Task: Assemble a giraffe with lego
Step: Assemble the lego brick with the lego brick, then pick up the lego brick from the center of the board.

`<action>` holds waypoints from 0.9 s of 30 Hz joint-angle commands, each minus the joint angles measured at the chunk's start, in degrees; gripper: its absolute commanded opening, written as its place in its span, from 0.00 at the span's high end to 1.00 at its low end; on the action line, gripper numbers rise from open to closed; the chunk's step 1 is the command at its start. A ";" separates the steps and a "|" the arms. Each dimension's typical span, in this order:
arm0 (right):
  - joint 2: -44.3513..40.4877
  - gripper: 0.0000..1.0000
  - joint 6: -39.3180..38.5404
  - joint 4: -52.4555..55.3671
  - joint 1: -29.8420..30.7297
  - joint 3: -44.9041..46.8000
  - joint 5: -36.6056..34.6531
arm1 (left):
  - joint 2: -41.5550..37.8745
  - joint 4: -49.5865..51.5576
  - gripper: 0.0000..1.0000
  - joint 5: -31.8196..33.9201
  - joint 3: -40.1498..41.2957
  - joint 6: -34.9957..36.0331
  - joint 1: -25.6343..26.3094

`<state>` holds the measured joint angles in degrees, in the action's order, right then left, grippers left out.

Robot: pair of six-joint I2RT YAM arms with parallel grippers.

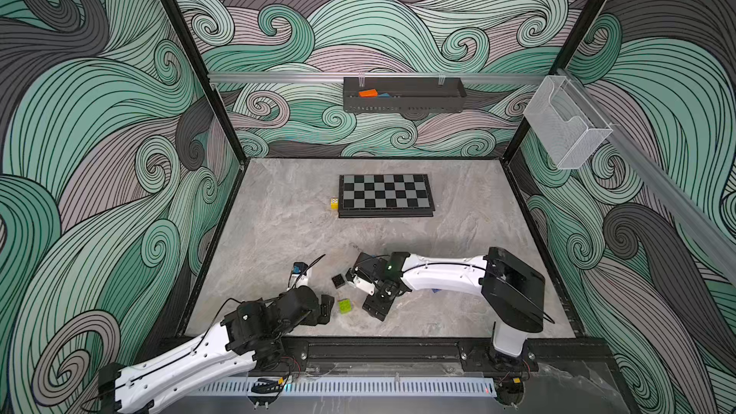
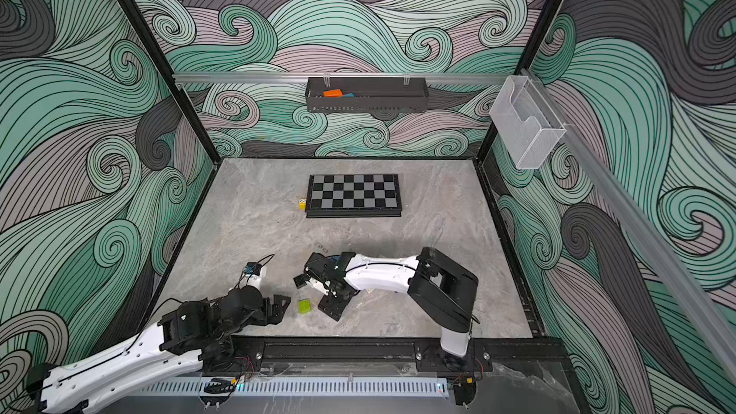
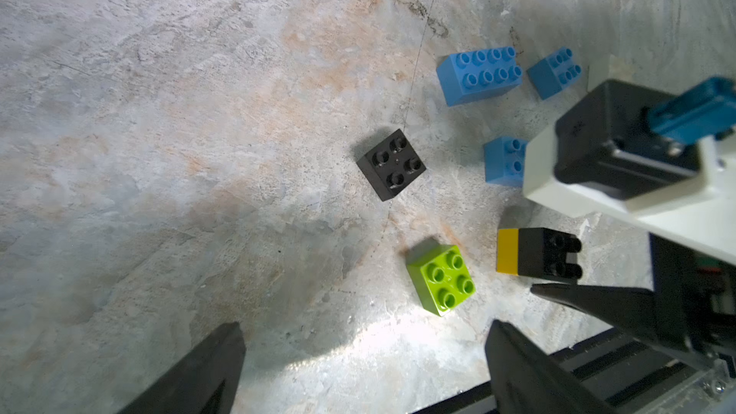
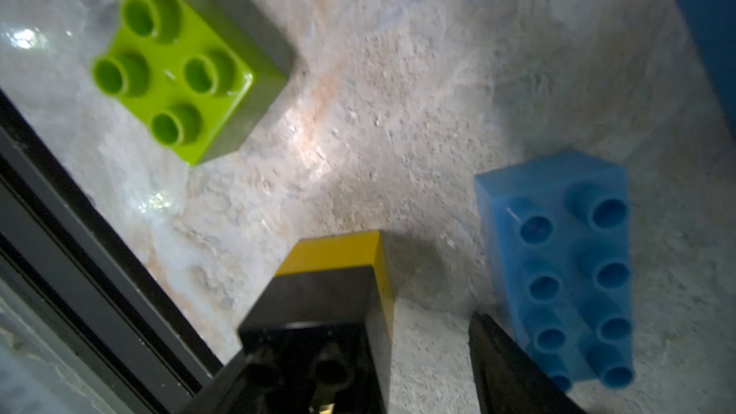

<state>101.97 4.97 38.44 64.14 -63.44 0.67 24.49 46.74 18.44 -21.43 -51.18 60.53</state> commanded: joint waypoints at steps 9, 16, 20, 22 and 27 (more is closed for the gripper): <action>-25.94 0.06 6.20 3.36 -7.05 8.12 4.32 | 0.21 -0.09 0.01 1.34 0.16 -0.41 0.12; -29.93 0.01 7.89 11.70 -18.82 11.30 5.22 | 6.05 -6.74 0.01 -0.38 -0.43 1.88 0.20; -27.02 0.01 11.60 11.79 -22.75 10.64 5.61 | 11.55 -9.34 0.01 -1.54 -3.00 3.22 0.20; -24.87 0.01 12.69 11.85 -22.86 10.03 5.51 | 13.71 -9.21 0.01 -2.03 -5.29 3.70 0.20; -20.04 0.02 11.02 12.09 -22.83 9.19 2.18 | 15.70 -8.09 0.01 -1.16 -9.70 4.50 0.20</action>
<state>80.60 15.84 49.28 41.45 -52.58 4.54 40.05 39.33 17.10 -27.92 -48.21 60.53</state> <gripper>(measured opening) 0.985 0.987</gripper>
